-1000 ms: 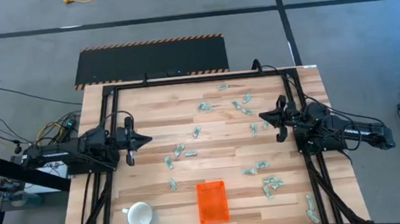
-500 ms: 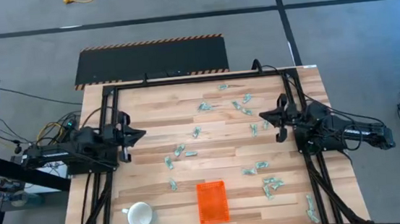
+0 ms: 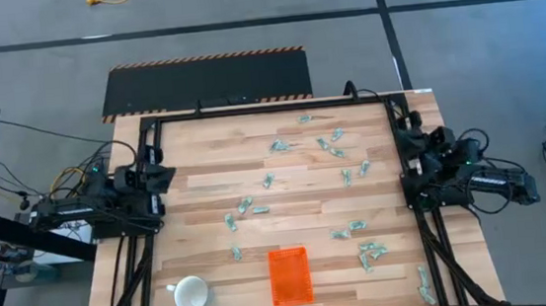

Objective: Pick and place Stevia / Truvia into bins
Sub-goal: Move the orange bin to the center of the table

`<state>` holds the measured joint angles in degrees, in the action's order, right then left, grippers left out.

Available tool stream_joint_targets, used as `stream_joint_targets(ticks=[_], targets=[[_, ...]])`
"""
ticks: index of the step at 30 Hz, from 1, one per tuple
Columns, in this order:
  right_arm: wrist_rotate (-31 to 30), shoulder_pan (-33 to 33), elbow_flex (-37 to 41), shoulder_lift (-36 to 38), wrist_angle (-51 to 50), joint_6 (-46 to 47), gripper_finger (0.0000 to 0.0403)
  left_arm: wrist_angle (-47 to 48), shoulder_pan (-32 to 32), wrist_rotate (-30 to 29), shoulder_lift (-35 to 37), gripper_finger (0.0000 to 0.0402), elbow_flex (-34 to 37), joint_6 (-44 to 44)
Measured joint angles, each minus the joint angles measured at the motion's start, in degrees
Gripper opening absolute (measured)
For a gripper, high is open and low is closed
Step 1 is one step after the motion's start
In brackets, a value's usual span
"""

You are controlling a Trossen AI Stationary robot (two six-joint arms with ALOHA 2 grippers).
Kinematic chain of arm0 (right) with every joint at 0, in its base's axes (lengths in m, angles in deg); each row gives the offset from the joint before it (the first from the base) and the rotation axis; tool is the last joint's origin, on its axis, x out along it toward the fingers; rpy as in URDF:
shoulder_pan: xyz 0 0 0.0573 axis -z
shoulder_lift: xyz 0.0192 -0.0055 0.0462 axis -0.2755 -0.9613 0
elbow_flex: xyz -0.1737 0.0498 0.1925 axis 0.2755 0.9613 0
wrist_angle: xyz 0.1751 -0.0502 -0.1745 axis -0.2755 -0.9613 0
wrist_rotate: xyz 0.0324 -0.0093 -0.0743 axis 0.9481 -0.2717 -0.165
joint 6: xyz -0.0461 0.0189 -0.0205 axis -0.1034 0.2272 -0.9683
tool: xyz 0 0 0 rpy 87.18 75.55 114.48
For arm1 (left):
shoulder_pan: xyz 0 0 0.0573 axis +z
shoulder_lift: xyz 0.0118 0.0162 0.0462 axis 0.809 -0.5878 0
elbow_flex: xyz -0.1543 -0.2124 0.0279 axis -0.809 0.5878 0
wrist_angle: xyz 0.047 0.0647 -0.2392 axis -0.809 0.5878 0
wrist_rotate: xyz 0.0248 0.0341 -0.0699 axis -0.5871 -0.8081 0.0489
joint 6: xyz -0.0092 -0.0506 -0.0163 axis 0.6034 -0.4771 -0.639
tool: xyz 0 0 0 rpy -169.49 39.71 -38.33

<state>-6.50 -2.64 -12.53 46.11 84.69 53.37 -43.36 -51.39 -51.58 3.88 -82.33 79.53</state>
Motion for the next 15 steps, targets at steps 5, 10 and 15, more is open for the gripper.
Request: stream_joint_targets(ticks=[5, 10, 15], targets=[[8.39, -2.43, -6.55, -6.29, -11.93, 4.76, 0.0, 6.81, 0.0, -0.19, 0.0, 0.0006, -1.49, -3.77], [1.78, -6.13, -15.47, -22.18, -28.52, 4.47, 0.0, 13.36, 0.0, -0.49, -0.02, 0.0006, -1.62, -5.61], [1.27, -11.5, -27.57, -40.62, -38.65, 4.3, 0.0, 16.46, 0.0, -0.62, -0.04, 0.0006, -1.62, -6.38]])
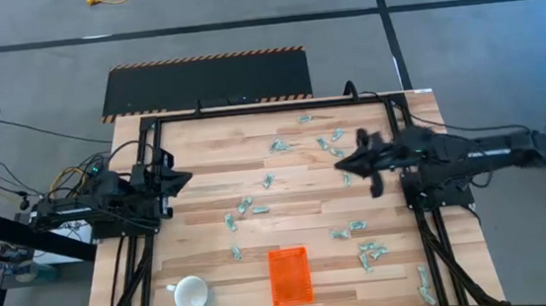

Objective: Pick and place Stevia / Truvia into bins
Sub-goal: Move the orange bin to the center of the table

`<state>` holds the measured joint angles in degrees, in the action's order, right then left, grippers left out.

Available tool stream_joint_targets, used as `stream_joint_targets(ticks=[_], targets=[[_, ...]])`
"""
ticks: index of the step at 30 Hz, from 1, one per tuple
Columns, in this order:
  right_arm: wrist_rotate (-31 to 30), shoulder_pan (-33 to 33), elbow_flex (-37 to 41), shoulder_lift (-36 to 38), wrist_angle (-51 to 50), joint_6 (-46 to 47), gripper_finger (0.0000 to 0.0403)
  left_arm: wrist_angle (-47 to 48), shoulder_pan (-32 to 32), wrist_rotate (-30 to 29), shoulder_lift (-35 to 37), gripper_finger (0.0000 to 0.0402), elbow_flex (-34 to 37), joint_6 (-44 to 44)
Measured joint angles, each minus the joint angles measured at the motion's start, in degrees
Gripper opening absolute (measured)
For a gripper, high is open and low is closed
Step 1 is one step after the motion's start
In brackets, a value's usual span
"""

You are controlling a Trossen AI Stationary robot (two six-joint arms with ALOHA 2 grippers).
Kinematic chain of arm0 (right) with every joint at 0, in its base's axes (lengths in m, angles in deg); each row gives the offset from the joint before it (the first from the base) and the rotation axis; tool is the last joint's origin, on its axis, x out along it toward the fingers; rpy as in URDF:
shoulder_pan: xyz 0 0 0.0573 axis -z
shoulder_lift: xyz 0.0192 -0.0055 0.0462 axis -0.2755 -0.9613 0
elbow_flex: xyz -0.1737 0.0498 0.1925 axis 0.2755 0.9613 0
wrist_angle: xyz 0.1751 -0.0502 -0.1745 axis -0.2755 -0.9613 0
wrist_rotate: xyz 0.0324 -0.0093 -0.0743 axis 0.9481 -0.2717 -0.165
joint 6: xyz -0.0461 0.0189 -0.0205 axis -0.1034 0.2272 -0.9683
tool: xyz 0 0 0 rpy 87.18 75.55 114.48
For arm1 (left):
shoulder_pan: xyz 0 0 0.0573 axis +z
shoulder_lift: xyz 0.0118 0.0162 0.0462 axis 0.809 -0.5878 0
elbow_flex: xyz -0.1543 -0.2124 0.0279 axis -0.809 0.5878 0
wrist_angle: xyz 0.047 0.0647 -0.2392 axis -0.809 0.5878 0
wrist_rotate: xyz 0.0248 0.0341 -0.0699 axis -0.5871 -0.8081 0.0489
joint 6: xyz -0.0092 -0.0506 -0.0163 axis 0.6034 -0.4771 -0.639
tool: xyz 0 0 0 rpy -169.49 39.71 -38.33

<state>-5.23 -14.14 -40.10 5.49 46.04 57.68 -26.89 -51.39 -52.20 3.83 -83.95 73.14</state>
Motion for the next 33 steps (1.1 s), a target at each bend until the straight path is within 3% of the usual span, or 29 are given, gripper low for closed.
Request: stream_joint_targets(ticks=[7, 11, 23, 33], targets=[[-7.6, -8.87, -19.88, -22.95, -23.03, -0.11, 0.0, 0.05, 0.0, -0.23, 0.02, 0.0006, 0.0, 0.0], [-10.6, -13.53, -27.84, -33.44, -31.08, 0.39, 0.0, 0.74, 0.0, -0.22, 0.02, 0.0006, 0.0, 0.02], [-10.29, -19.68, -39.03, -51.79, -37.12, 3.18, 0.0, 8.45, 0.02, 5.17, 0.0, 0.001, 0.0, 2.15], [-10.14, -25.52, -45.98, -61.79, -37.83, 3.53, 0.0, 8.9, 0.02, 5.15, 0.0, 0.0065, 0.0, 1.06]])
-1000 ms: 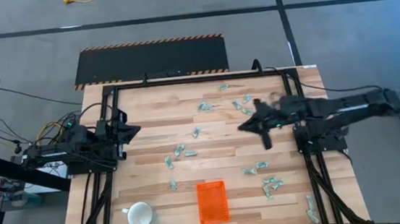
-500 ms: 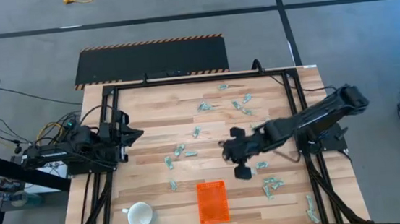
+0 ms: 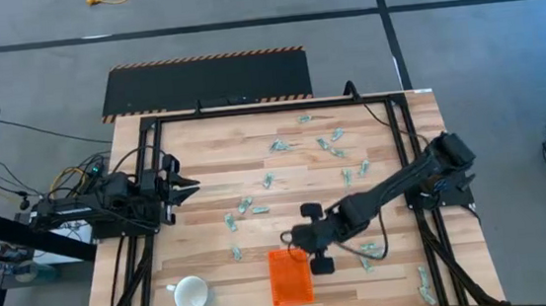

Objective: Pick and place Stevia / Truvia into bins
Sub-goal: Move the orange bin to the center of the table

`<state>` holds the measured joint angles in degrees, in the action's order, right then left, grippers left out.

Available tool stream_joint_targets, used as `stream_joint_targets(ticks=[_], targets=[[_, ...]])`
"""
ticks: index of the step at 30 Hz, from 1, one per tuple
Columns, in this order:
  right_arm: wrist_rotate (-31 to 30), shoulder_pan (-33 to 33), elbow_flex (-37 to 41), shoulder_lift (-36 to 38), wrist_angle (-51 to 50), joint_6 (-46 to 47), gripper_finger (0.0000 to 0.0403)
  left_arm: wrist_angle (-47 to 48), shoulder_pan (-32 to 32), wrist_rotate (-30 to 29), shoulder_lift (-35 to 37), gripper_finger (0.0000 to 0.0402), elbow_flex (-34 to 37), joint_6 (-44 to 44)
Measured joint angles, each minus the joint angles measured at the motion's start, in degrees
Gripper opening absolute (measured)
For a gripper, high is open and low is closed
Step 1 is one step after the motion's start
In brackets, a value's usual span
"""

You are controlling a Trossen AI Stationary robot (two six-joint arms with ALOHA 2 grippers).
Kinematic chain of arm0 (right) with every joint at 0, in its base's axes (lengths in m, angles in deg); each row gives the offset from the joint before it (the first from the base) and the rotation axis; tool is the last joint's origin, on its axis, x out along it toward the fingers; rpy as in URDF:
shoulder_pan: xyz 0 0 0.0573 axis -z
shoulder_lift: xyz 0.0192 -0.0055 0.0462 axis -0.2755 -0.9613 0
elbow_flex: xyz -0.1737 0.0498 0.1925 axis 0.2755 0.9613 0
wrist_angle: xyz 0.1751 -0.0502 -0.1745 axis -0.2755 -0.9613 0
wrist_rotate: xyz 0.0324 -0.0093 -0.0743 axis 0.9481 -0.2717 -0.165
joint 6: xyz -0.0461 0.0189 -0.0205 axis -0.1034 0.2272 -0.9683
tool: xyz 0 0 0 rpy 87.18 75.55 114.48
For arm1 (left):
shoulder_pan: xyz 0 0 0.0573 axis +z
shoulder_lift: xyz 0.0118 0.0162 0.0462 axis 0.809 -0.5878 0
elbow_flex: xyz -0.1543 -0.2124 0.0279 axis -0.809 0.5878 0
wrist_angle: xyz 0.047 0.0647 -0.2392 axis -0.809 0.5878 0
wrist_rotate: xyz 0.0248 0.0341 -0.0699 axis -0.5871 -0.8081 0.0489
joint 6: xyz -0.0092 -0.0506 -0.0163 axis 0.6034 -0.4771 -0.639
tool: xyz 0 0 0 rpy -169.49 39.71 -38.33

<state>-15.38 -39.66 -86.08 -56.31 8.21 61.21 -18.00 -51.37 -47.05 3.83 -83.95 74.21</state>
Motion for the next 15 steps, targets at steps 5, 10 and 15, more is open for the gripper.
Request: stream_joint_targets(ticks=[5, 10, 15], targets=[[-0.08, 0.23, -3.56, -3.72, -5.72, -2.38, 0.0, 0.0, 0.0, -0.56, 0.0, 0.009, 0.0, -0.3], [-0.17, 1.46, -5.55, -4.02, -6.74, -2.85, 0.0017, 0.63, -0.02, -0.63, 0.0, 0.0103, 0.0, -1.06], [-0.03, 1.69, -5.62, -4.04, -5.94, -3.42, 0.0077, 0.74, -0.02, -0.63, 0.0, 0.0105, 0.0, -1.08]])
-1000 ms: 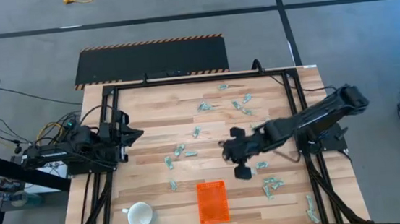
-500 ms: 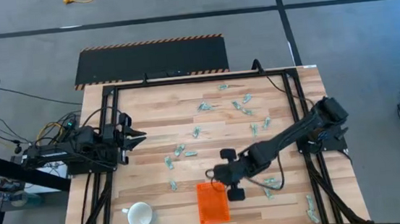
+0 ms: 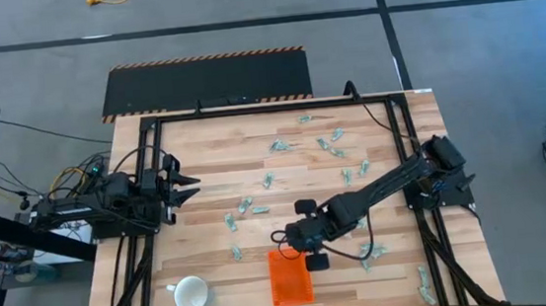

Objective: Pick and place Stevia / Truvia into bins
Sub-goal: Move the orange bin to the center of the table

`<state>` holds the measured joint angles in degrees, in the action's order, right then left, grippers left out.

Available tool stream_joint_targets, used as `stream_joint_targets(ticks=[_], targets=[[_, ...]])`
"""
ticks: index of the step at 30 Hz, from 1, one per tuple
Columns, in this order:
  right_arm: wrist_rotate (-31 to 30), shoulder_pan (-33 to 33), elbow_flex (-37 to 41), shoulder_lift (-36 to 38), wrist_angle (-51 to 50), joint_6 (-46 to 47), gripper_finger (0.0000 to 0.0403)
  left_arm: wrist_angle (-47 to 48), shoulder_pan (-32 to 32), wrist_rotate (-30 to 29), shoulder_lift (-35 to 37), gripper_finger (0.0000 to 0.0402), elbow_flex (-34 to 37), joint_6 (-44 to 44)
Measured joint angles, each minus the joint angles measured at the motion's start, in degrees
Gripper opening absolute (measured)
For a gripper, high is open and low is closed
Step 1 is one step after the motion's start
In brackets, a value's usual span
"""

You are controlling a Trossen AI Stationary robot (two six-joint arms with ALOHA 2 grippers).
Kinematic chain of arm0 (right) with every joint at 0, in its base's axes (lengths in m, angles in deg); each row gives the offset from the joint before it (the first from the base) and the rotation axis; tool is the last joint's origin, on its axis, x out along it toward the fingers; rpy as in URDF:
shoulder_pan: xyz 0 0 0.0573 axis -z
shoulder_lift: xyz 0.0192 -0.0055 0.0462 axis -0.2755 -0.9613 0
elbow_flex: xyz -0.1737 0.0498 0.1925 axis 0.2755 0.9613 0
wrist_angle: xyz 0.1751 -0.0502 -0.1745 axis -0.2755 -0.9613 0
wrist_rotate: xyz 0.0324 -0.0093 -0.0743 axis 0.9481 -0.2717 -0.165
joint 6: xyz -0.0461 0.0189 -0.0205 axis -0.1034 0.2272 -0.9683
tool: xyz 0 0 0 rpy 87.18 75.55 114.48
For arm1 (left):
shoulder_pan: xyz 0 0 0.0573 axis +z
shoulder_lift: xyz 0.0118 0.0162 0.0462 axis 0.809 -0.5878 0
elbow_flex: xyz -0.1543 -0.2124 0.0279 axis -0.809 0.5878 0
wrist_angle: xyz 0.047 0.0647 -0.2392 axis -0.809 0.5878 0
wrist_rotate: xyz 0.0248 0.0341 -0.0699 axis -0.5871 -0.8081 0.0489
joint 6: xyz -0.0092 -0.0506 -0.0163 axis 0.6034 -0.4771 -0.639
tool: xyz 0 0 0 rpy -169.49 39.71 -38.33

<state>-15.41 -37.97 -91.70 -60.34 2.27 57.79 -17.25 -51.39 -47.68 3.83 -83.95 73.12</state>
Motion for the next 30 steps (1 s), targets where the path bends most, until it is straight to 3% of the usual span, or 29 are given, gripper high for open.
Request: stream_joint_targets(ticks=[5, 11, 30], targets=[[0.13, -0.01, 0.0, 0.0, 2.77, 1.11, 0.0136, 0.23, 0.0, -0.02, 0.0, 0.0105, 0.0, -0.02], [1.39, -0.11, 0.0, 0.0, 3.41, 1.44, 0.0171, 0.24, 0.0, -0.04, 0.0, 0.0105, 0.0, -0.09], [4.61, 0.81, -0.13, -5.68, 6.03, 1.89, 0.0136, 1.38, 0.0, -0.22, -0.07, 0.0105, -0.02, -0.43]])
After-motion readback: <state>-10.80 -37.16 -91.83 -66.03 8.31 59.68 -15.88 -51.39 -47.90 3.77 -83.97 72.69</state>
